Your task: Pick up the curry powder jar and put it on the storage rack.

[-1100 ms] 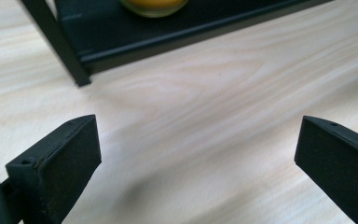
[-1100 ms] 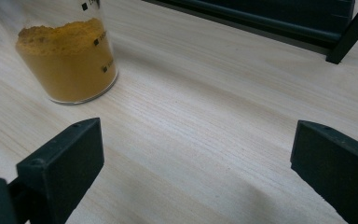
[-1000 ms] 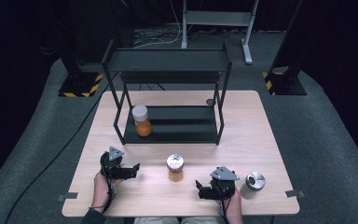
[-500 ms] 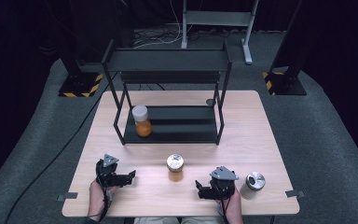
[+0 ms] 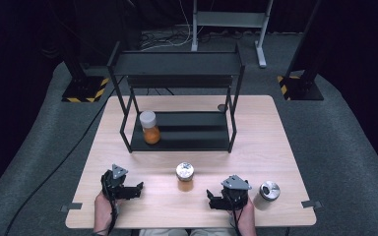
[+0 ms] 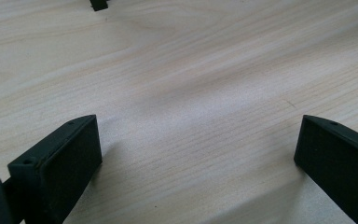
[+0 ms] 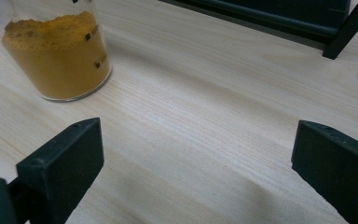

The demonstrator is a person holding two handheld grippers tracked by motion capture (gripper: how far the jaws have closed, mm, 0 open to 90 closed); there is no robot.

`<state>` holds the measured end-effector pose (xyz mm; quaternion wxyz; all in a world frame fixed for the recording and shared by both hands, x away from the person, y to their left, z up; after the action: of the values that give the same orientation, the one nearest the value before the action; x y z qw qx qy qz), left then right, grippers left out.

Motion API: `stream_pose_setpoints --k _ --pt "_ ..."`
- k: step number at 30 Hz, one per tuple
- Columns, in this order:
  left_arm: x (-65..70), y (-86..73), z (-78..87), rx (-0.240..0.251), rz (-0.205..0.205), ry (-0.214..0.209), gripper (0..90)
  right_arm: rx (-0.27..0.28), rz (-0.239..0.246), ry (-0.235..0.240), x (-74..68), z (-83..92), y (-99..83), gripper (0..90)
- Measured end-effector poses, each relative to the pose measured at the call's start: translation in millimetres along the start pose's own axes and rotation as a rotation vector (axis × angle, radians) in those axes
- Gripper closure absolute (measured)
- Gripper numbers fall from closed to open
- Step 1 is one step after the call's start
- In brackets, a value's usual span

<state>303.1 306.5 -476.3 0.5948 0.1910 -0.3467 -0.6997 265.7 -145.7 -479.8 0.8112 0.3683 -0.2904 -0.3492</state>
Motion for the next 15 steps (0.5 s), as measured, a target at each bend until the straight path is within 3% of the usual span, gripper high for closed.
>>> stream_pose_setpoints --k 15 --pt "0.4 -0.3 0.0 0.002 -0.001 0.001 0.3 -0.017 -0.005 -0.008 -0.6 -1.3 2.1 1.5"
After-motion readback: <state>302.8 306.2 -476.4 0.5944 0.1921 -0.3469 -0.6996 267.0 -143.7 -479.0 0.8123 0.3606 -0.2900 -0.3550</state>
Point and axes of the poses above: each handheld gripper's, and its own axes: z roughly backward along the jaws, y roughly out of its top, x roughly to its right, the point moved 5 cm from there along -z, roughly forward along the jaws, and after that the axes turned 13 degrees about z, right-handed, at the moved point
